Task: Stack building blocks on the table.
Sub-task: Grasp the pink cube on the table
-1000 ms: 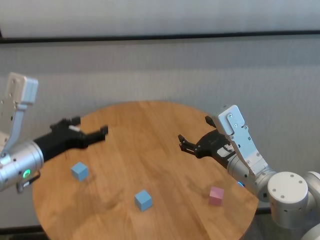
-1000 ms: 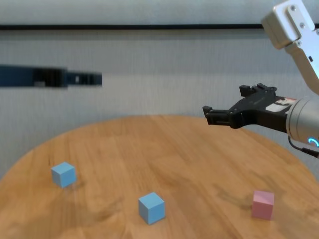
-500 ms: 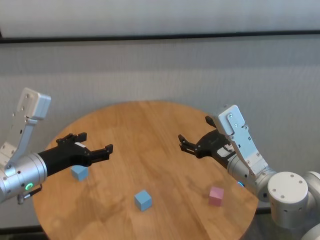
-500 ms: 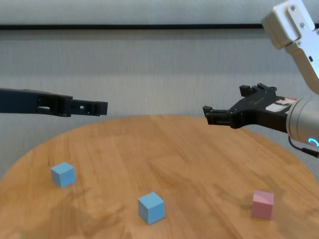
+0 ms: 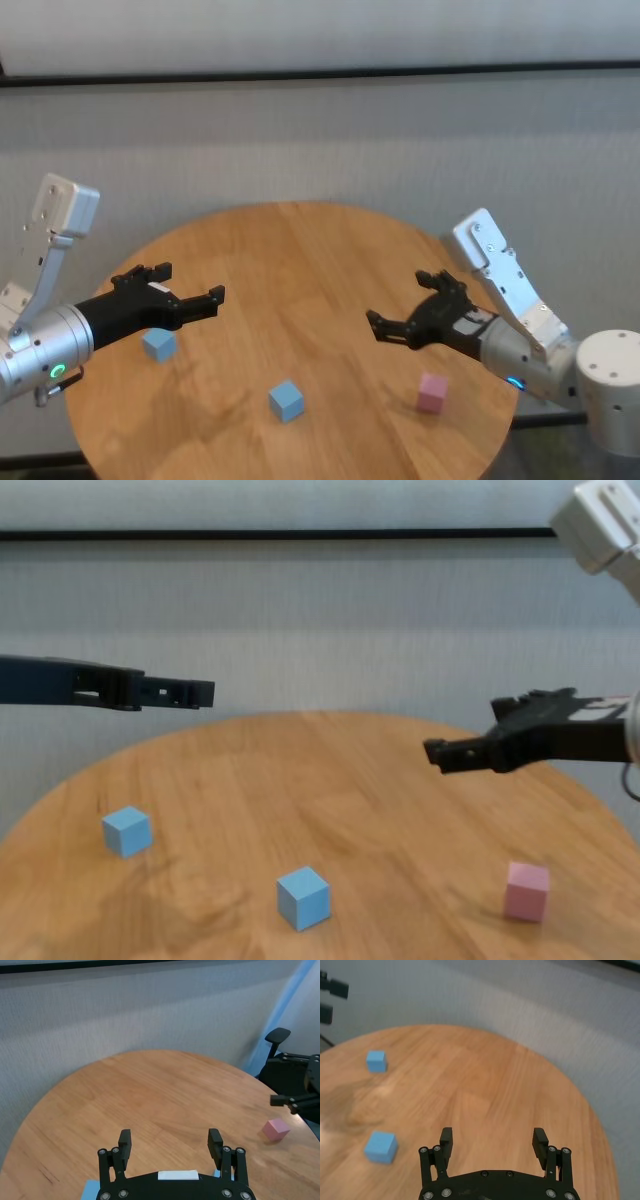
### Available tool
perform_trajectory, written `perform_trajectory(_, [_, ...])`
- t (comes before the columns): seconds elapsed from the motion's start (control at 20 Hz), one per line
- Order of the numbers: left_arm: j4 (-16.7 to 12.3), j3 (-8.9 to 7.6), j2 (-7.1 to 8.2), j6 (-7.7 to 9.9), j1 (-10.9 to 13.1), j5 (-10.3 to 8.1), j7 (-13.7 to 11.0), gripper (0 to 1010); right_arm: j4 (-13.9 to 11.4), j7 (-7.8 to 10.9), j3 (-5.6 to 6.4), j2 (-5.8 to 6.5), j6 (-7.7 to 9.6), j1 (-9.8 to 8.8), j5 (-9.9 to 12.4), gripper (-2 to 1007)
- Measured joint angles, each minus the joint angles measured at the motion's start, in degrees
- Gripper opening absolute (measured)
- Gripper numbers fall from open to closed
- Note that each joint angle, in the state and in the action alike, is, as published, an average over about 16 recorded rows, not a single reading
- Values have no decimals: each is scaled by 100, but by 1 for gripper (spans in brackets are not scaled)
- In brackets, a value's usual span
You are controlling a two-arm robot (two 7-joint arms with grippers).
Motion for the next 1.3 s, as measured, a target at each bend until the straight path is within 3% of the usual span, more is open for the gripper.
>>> perform_trajectory(0.25, [6,-17,-12,0,-2,-6,4,1003,-381,418,35,351,605,-150,100,1004])
perform_trajectory(0.5, [9,-28,-20,1,-4,-11,7,1003,-553,811,-64,785,858,-236,61,1005])
perform_trajectory(0.7, [11,-33,-24,1,-5,-14,8,1003,-547,1085,-181,1090,903,-237,15,1005])
perform_trajectory(0.9, [13,-36,-26,2,-6,-16,9,1003,-444,1303,-303,1306,859,-186,-19,1005])
perform_trajectory(1.1, [14,-39,-28,2,-6,-18,9,1003,-270,1419,-406,1393,771,-88,-35,1005])
perform_trajectory(1.3, [15,-40,-30,3,-7,-20,9,1003,-74,1484,-494,1367,697,31,-25,1004])
